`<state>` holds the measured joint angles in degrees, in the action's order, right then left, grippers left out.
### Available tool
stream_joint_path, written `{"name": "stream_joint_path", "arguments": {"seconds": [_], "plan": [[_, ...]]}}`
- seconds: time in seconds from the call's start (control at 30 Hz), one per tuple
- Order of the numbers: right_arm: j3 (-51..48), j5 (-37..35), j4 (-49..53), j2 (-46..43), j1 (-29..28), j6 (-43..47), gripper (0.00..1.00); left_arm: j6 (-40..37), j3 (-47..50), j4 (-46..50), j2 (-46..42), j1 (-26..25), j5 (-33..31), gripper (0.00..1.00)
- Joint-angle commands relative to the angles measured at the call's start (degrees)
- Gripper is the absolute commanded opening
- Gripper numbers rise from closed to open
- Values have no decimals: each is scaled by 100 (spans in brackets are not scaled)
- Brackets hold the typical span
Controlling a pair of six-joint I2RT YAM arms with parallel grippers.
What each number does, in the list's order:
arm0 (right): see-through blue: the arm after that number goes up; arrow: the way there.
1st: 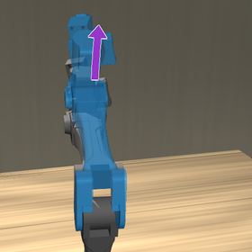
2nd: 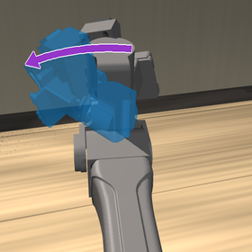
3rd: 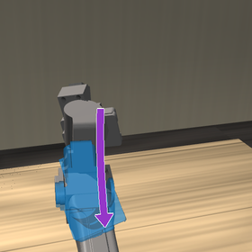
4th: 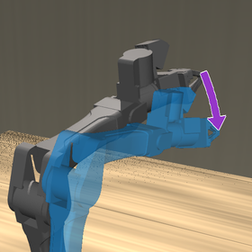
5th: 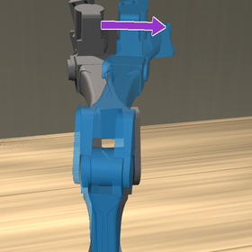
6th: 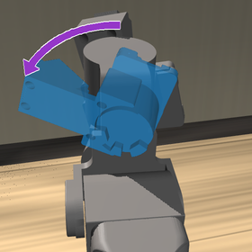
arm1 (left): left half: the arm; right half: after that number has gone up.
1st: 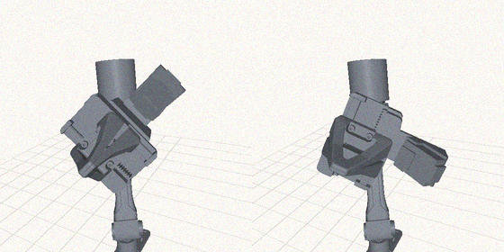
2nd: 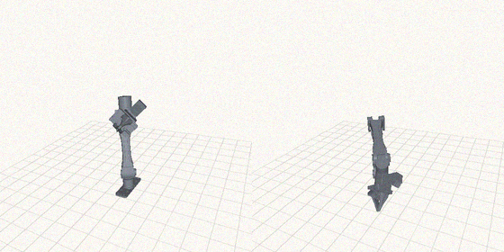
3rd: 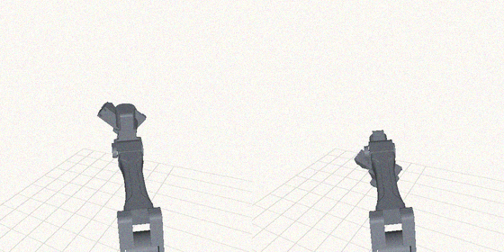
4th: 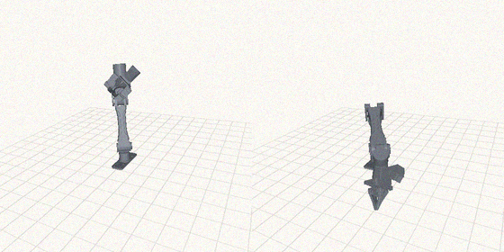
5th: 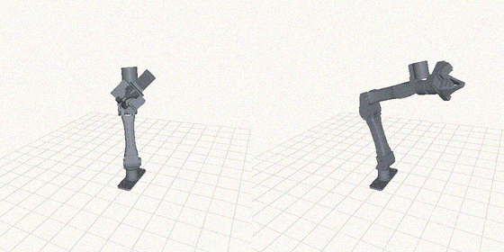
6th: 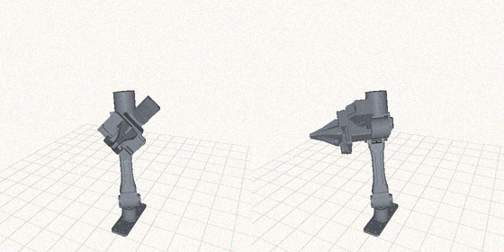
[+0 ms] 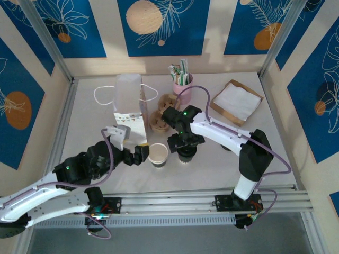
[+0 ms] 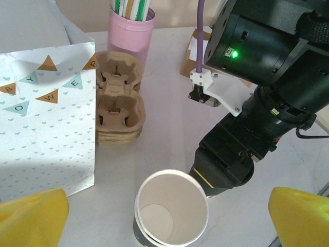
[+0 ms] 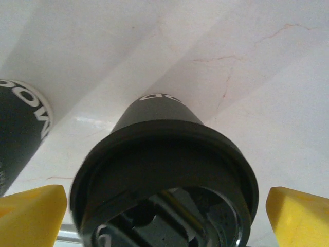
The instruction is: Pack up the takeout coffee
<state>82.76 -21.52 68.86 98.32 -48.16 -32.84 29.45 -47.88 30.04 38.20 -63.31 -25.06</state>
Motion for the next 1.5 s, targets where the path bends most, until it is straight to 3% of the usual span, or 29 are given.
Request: {"name": "stream_joint_path", "arguments": {"seconds": [0.0,0.97,1.47], "plan": [[-107,-234,205,64,48,-30,100,10,15,57,77,-49,-101,100],[-1359,-662,123,-1077,1360,295,100,-68,-185,-490,1007,-50,320,100],[-296,657,102,-1965,1114,303,100,4,-61,-342,713,-50,105,100]]}}
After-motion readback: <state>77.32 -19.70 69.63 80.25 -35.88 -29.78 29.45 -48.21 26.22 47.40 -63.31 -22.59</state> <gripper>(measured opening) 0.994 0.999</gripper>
